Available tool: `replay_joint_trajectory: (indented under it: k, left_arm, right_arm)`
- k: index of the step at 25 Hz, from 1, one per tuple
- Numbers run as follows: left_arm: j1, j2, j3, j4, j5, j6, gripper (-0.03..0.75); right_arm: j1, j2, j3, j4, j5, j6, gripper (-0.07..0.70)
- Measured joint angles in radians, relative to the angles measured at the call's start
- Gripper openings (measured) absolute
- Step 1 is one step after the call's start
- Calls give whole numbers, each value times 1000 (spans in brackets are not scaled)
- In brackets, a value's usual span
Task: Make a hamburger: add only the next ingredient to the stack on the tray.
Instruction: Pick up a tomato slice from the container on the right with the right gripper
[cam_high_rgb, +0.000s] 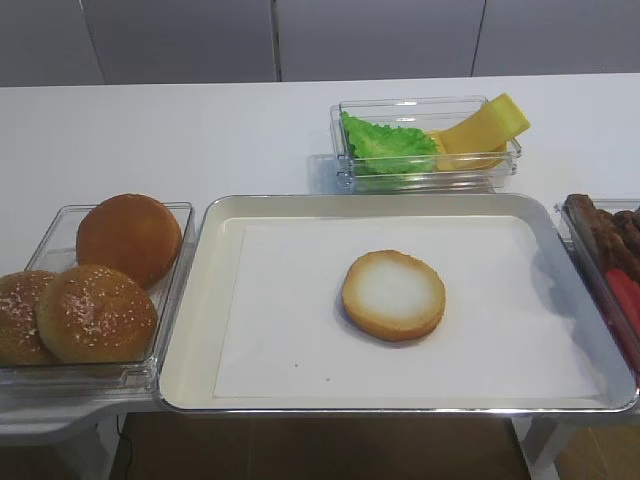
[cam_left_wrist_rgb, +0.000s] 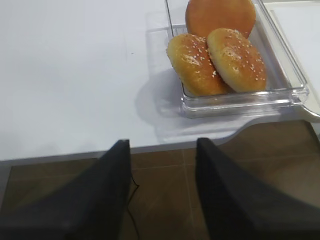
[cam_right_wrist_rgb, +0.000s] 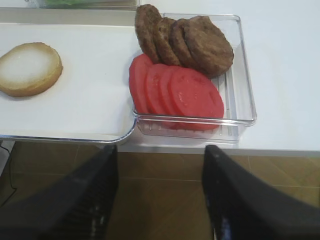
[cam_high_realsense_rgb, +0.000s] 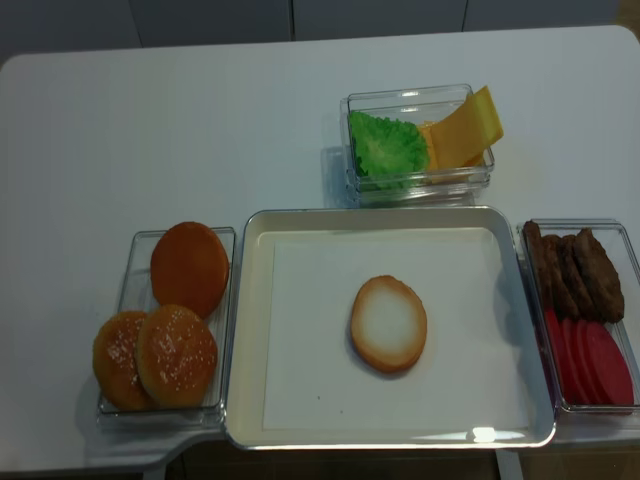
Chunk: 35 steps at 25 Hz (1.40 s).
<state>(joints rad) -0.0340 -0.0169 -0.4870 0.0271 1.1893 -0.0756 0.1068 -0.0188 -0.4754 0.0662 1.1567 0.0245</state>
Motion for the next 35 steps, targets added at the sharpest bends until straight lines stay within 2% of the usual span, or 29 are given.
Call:
replay_joint_trajectory:
  k: [35]
  left_arm:
    - [0,0,0,0,0,0,320]
  right_arm:
    - [0,0,0,0,-2,-2,386]
